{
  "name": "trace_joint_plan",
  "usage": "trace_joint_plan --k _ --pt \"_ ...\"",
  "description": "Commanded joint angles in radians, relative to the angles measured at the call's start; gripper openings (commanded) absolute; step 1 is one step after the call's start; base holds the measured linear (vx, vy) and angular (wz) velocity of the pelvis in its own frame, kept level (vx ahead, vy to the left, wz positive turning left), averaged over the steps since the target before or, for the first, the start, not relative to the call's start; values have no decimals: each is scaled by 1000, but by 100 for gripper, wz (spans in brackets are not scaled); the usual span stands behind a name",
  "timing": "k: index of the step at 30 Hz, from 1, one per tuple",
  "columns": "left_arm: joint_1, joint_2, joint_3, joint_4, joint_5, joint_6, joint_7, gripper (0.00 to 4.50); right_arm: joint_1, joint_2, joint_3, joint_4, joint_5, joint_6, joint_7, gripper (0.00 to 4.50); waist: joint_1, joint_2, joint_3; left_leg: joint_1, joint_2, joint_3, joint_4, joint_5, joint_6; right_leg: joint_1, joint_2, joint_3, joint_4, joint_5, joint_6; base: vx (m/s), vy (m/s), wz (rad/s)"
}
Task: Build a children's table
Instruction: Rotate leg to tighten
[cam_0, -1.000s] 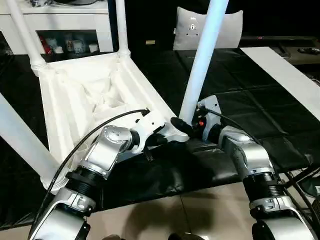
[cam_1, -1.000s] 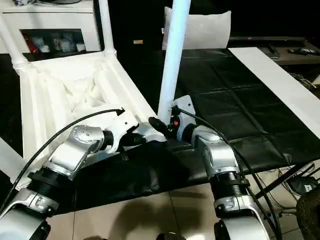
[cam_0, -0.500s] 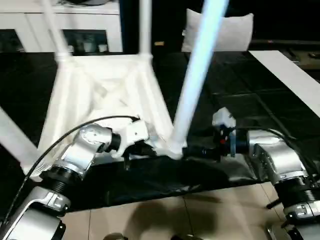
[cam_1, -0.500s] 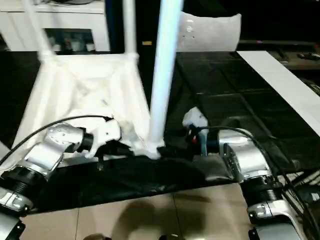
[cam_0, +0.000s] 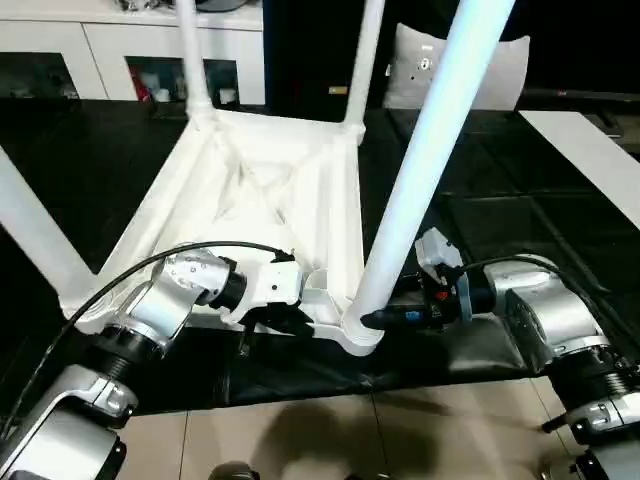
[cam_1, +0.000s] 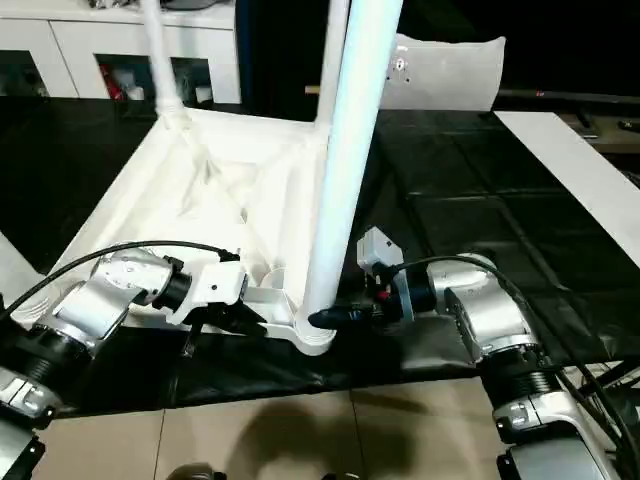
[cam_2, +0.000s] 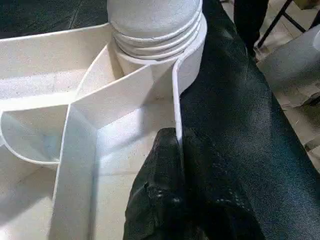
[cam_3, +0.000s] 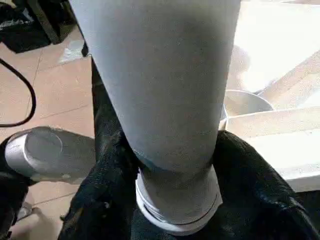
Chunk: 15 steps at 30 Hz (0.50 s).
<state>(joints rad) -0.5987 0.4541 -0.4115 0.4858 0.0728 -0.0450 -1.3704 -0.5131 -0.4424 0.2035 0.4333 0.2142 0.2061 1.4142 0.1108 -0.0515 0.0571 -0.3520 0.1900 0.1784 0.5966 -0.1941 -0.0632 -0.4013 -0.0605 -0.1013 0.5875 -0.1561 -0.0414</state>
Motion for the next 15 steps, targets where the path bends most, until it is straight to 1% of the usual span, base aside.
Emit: trace_joint_plan --k 1,3,4,6,7,8,9,10,11,12,13,14,15 --pt "-21 -26 -47 -19 -3 -35 -41 0 -11 5 5 2 10 8 3 195 -6 3 -69 10 52 -12 -66 -161 39 54 -96 60 -71 -352 -138 0 0 0" --pt "-21 -26 -46 -16 -4 -37 -42 0 -9 6 8 2 10 7 6 193 -6 3 -69 10 52 -13 -66 -159 38 53 -96 61 -71 -358 -133 0 0 0" --pt "-20 -26 -45 -12 -3 -41 -44 0 -5 7 11 1 12 10 10 193 -4 10 -70 9 53 -14 -67 -154 38 54 -96 60 -70 -345 -136 0 0 0" --pt "-19 -28 -41 -7 -6 -33 -43 0 3 11 10 -6 19 19 12 193 -6 7 -70 9 54 -14 -67 -158 36 54 -95 60 -69 -337 -139 0 0 0" --pt "-17 -30 -36 -6 -10 -16 -40 0 9 16 4 -14 27 30 10 193 -5 12 -71 10 54 -14 -67 -159 35 54 -94 60 -68 -331 -142 0 0 0" --pt "-15 -37 -24 -8 -18 29 -28 0 22 28 -7 -33 45 52 -1 192 -6 10 -70 10 54 -13 -67 -162 33 55 -93 60 -69 -326 -144 0 0 0" --pt "-13 -44 -14 -15 -28 66 -17 0 30 39 -10 -47 50 72 -26 192 -5 15 -70 10 54 -14 -68 -161 31 55 -94 60 -67 -321 -150 0 0 0" --pt "-11 -60 3 -31 -41 133 12 0 34 65 -14 -54 37 96 -101 192 -6 15 -69 11 55 -15 -69 -168 24 54 -94 60 -68 -329 -149 0 0 0" --pt "-10 -62 5 -34 -42 142 17 0 34 69 -15 -54 34 98 -113 192 -6 13 -68 11 53 -14 -69 -173 23 54 -93 60 -70 -337 -148 0 0 0" --pt "-6 -79 20 -52 -50 191 53 0 29 99 -24 -44 9 111 -205 192 -11 16 -65 12 50 -16 -70 -197 15 53 -95 59 -75 -385 -138 0 0 0" --pt "-4 -91 28 -62 -51 218 80 0 21 123 -33 -33 -3 120 -266 192 -14 18 -62 15 48 -16 -70 -214 9 48 -95 58 -81 -421 -131 0 0 0" --pt "-1 -106 37 -73 -52 245 112 0 11 151 -46 -22 -10 134 -327 192 -21 15 -59 19 41 -19 -67 -251 -1 45 -97 52 -96 -525 -101 0 0 0" --pt "0 -123 47 -84 -54 274 143 0 1 177 -58 -13 -15 151 -383 192 -26 16 -59 18 39 -21 -66 -258 -7 47 -98 50 -98 -558 -87 -54 -2 -9"
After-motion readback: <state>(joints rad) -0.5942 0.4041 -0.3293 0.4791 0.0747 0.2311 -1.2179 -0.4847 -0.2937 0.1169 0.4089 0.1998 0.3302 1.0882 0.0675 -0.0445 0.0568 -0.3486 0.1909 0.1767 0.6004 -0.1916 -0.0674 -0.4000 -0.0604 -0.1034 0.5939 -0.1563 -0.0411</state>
